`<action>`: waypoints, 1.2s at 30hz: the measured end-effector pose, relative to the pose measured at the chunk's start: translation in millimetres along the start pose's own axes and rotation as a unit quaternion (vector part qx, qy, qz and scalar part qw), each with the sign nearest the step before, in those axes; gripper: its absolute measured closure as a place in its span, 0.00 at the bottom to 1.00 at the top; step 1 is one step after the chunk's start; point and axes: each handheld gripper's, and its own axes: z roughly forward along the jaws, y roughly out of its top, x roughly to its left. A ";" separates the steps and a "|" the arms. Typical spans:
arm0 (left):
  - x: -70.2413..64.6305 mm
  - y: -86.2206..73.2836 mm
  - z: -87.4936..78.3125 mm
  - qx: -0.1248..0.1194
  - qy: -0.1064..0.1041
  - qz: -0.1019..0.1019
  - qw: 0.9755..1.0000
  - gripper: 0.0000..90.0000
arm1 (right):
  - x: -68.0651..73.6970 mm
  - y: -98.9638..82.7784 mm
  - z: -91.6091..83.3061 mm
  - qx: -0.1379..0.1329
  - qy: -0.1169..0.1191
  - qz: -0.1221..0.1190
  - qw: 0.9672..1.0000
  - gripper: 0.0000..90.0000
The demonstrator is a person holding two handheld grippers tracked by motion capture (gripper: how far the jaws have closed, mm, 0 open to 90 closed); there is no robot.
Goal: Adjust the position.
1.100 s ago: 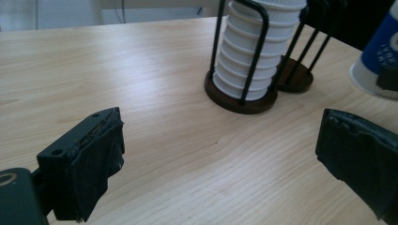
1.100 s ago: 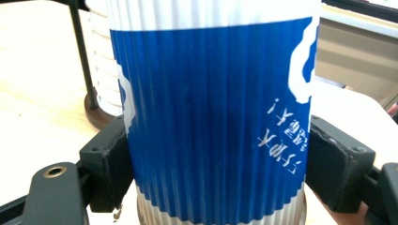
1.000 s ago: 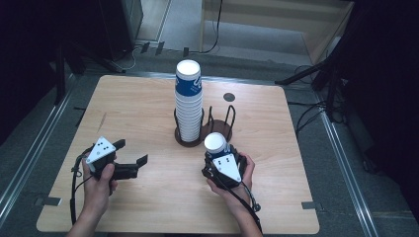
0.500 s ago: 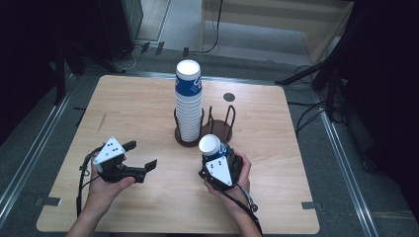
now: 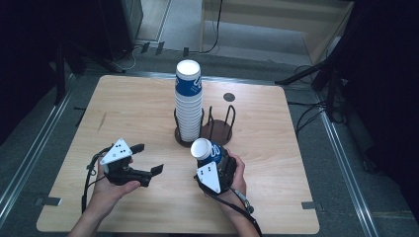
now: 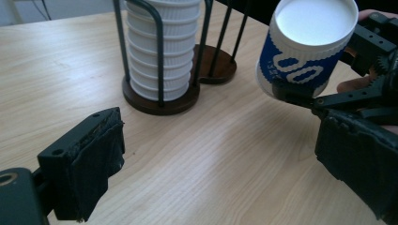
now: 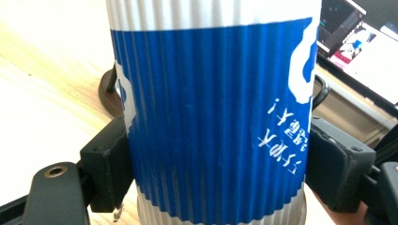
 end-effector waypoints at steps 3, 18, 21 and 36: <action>-2.2 0.8 2.1 0.006 -0.008 0.002 1.000 0.05 | 4.1 -0.2 -0.9 -0.005 -0.003 -0.015 1.000 0.22; -12.1 3.0 6.3 0.013 -0.041 0.011 0.999 0.06 | 20.2 2.0 -7.1 -0.030 0.005 -0.064 0.997 0.22; -13.4 2.8 7.2 0.016 -0.044 0.015 0.999 0.06 | 23.0 2.4 -8.2 -0.032 0.008 -0.072 0.997 0.22; -26.6 2.3 14.3 0.025 -0.068 0.032 0.997 0.07 | 43.5 6.1 -15.1 -0.049 0.033 -0.103 0.993 0.22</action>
